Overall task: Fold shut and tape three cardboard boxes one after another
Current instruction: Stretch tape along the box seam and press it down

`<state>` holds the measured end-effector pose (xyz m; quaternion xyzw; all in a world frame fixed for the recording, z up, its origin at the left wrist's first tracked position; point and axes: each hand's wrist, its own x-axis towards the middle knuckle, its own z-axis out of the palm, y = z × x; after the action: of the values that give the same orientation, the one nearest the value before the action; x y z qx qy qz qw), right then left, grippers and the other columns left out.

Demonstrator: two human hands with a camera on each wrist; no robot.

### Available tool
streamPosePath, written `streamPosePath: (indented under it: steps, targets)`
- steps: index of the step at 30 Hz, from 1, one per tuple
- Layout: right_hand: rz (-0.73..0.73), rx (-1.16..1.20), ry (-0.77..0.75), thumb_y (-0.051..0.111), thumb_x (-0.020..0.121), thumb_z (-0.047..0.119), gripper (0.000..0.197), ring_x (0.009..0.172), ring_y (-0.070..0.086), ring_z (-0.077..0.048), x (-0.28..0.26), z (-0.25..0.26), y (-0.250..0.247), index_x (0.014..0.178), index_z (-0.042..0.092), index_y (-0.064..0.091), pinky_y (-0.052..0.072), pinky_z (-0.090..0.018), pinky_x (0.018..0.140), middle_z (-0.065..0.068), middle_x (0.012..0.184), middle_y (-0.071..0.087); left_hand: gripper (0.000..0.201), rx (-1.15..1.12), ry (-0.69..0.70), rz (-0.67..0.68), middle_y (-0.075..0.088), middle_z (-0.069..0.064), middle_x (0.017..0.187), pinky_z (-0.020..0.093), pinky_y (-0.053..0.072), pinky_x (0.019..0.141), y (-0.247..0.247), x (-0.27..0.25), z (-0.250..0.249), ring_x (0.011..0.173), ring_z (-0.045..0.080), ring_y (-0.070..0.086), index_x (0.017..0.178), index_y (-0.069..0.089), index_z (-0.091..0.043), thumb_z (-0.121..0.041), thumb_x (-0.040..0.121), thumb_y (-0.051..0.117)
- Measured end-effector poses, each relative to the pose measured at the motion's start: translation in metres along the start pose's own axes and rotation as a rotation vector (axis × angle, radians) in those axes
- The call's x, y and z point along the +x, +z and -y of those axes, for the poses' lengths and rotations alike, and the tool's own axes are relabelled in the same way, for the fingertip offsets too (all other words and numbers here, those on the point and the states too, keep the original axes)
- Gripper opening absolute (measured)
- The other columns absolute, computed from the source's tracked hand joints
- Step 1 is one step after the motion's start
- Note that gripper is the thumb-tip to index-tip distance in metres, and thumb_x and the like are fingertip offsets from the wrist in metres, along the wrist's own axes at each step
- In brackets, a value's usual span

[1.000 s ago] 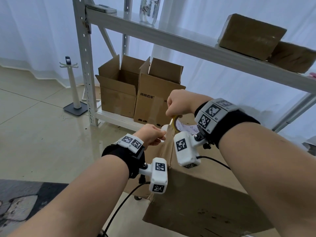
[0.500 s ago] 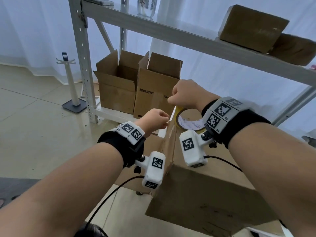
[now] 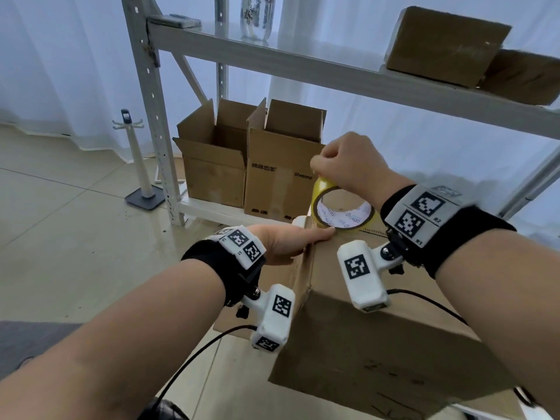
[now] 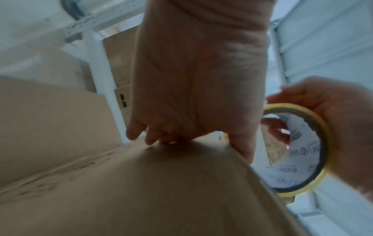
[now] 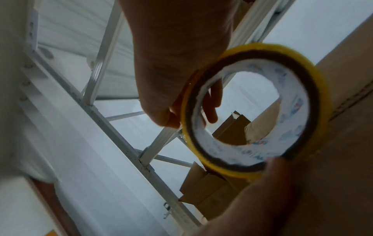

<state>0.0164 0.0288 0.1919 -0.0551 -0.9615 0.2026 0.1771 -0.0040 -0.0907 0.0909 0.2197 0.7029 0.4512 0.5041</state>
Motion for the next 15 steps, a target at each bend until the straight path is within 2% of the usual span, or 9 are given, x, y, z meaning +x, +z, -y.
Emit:
streamPosePath:
  steps: [2,3,5,7,10,12,13,15]
  targets:
    - [0.094,-0.034,-0.018,0.059,0.082,0.026,0.023,0.069,0.059,-0.012,-0.005,-0.006,0.000,0.072,0.010,0.074,0.051,-0.032,0.068,0.001,0.068,0.066,0.088,0.105,-0.012,-0.010,0.044,-0.008,0.144,0.037,0.013,0.118,-0.004,-0.002,-0.004,0.135,0.011,0.034,0.145,0.037,-0.021,-0.075,0.076,0.048]
    - [0.106,-0.019,-0.022,0.060,0.083,0.025,0.022,0.071,0.060,-0.011,-0.007,-0.008,0.000,0.076,0.011,0.075,0.051,-0.030,0.069,0.001,0.072,0.068,0.082,0.118,0.022,-0.044,0.042,-0.008,0.146,0.036,0.013,0.118,-0.005,-0.003,-0.006,0.135,0.011,0.033,0.145,0.037,-0.021,-0.071,0.081,0.048]
    - [0.088,0.027,-0.039,0.061,0.084,0.022,0.020,0.071,0.059,-0.011,-0.009,-0.009,0.001,0.079,0.008,0.075,0.047,-0.025,0.066,-0.003,0.075,0.069,0.059,0.076,0.093,-0.094,0.049,-0.005,0.138,0.031,0.023,0.115,-0.004,-0.002,-0.007,0.127,0.011,0.042,0.142,0.039,-0.019,-0.049,0.093,0.052]
    - [0.071,0.066,-0.055,0.062,0.083,0.019,0.018,0.069,0.056,-0.010,-0.011,-0.010,0.001,0.080,0.006,0.074,0.043,-0.021,0.062,-0.004,0.075,0.067,0.051,0.024,0.103,-0.080,0.056,-0.002,0.130,0.031,0.033,0.111,-0.002,-0.002,-0.002,0.120,0.012,0.051,0.138,0.042,-0.016,-0.037,0.094,0.056]
    - [0.110,0.096,-0.055,0.064,0.085,0.023,0.015,0.078,0.057,-0.008,-0.016,-0.016,-0.001,0.085,0.012,0.074,0.041,-0.020,0.066,0.003,0.077,0.066,0.080,0.064,0.088,-0.114,0.052,-0.001,0.138,0.037,0.031,0.113,0.001,0.000,0.005,0.127,0.015,0.048,0.145,0.036,-0.019,-0.058,0.079,0.060]
    - [0.148,0.150,-0.002,0.065,0.087,0.034,0.018,0.080,0.057,-0.008,-0.021,-0.023,-0.003,0.084,0.018,0.072,0.043,-0.024,0.071,0.008,0.075,0.064,0.082,0.122,0.108,-0.116,0.045,-0.003,0.144,0.039,0.026,0.116,0.002,0.003,0.005,0.132,0.016,0.041,0.148,0.031,-0.023,-0.062,0.079,0.054]
    - [0.158,0.175,0.024,0.065,0.086,0.040,0.023,0.077,0.058,-0.010,-0.022,-0.026,-0.003,0.080,0.019,0.071,0.045,-0.027,0.072,0.005,0.077,0.066,0.080,0.141,0.111,-0.112,0.041,-0.003,0.147,0.039,0.024,0.117,0.003,0.002,0.004,0.134,0.016,0.038,0.149,0.027,-0.025,-0.060,0.082,0.052]
    - [0.150,0.190,0.055,0.064,0.084,0.051,0.036,0.073,0.060,-0.018,-0.022,-0.028,-0.002,0.070,0.018,0.065,0.049,-0.036,0.073,-0.006,0.092,0.070,0.079,0.165,0.118,-0.112,0.029,-0.004,0.154,0.039,0.019,0.118,0.003,0.002,0.002,0.139,0.016,0.030,0.151,0.018,-0.029,-0.057,0.086,0.052]
